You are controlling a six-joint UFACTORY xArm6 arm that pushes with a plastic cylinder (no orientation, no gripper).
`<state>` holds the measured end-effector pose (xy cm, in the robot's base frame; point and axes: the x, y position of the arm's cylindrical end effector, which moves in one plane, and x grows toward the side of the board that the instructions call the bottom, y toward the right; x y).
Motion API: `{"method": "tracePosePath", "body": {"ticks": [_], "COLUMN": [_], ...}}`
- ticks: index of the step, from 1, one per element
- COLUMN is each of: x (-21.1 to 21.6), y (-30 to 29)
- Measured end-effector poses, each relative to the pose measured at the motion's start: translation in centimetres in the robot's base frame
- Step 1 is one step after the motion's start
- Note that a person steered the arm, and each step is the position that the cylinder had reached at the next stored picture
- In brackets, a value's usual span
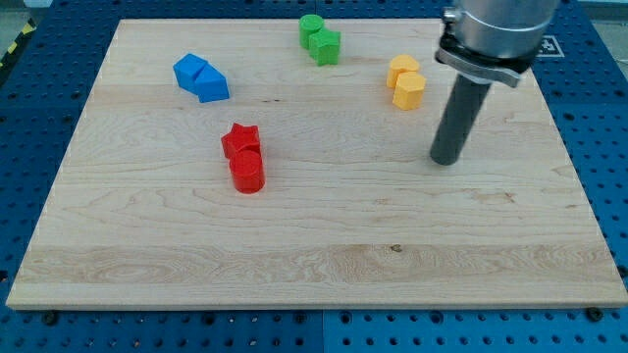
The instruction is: Move the yellow blocks towards the green blocks
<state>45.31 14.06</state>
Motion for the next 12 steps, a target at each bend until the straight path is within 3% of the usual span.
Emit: {"method": "tracePosePath", "body": {"ticks": [7,10,12], "x": [-9.3,-9.6,-12.6], "y": [-1.2,-6.4,-7.6]}}
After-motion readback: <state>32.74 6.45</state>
